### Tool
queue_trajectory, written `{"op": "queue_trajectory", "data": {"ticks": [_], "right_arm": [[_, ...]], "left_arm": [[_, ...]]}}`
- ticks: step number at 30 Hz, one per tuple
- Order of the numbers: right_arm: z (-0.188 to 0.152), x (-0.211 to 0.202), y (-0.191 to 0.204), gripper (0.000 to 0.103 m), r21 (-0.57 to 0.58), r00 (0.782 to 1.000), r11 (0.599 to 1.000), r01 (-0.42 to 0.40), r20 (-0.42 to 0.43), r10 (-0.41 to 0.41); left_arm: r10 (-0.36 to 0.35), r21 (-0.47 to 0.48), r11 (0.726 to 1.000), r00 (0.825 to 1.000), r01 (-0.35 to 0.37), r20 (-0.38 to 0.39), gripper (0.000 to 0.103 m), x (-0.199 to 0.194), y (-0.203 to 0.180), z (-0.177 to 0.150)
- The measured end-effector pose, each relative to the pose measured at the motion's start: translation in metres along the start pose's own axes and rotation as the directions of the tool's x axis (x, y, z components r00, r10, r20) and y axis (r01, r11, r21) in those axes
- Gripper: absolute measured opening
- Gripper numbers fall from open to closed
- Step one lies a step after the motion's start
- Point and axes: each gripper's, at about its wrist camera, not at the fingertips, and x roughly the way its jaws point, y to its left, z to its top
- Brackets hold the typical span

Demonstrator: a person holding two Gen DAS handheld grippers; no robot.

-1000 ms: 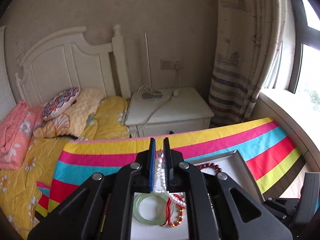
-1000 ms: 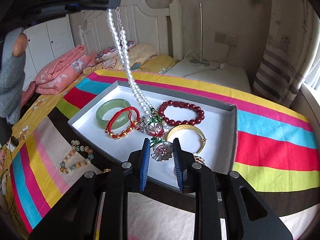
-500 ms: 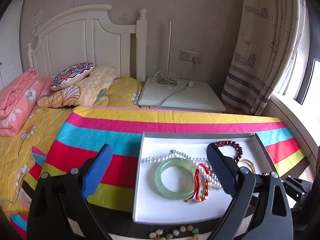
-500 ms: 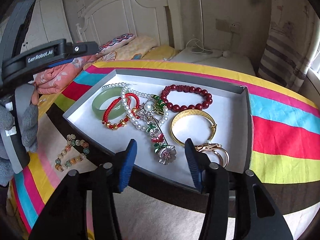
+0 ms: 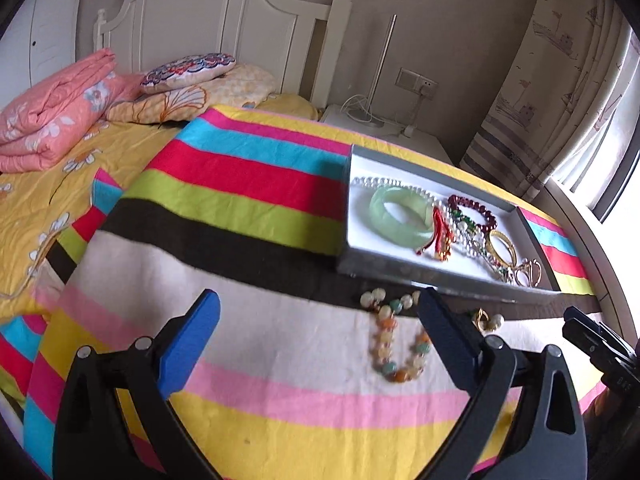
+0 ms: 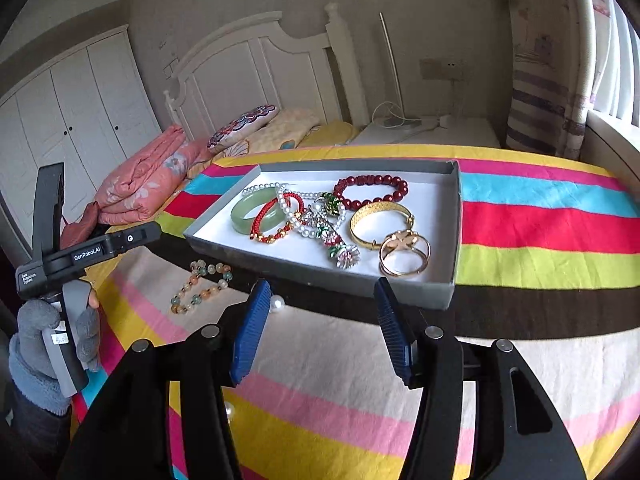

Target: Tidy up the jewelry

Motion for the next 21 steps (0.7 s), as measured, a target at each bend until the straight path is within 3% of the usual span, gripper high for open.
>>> {"op": "queue_trajectory", "data": {"ticks": [4,8,13,16,19,21], "right_arm": [[-0.015,-0.003,0.008,0.053,-0.006,0.999,1.0,-0.008,-0.033,0.008],[-0.025,-0.002,0.03,0.053,-0.047,0.998,0.998,-0.034,-0.046,0.031],[-0.029,0.0,0.04,0.055,-0.064,0.998,0.997,-0.031,-0.057,0.027],[-0.029,0.002,0.036,0.055,-0.043,0.998,0.999,-0.022,-0.066,0.019],[-0.028,0.002,0.035,0.055,-0.037,0.998,0.999,-0.025,-0.067,0.022],[-0.029,0.002,0.034,0.055,-0.033,0.997,0.999,-0.029,-0.068,0.027]], "left_arm": [[0.01,-0.011,1.0,1.0,-0.01,-0.022,0.098,-0.004,0.012,-0.026],[-0.025,-0.033,0.999,1.0,0.024,-0.019,0.098,-0.008,0.018,-0.031],[-0.048,0.144,0.988,0.999,0.051,-0.025,0.098,-0.01,-0.014,-0.034],[-0.061,0.224,0.972,0.995,0.077,-0.077,0.091,0.001,-0.037,-0.031],[-0.067,0.281,0.954,0.987,0.107,-0.147,0.076,0.016,-0.058,-0.028],[-0.048,0.315,0.944,0.987,0.094,-0.152,0.067,0.021,-0.072,-0.025]]}}
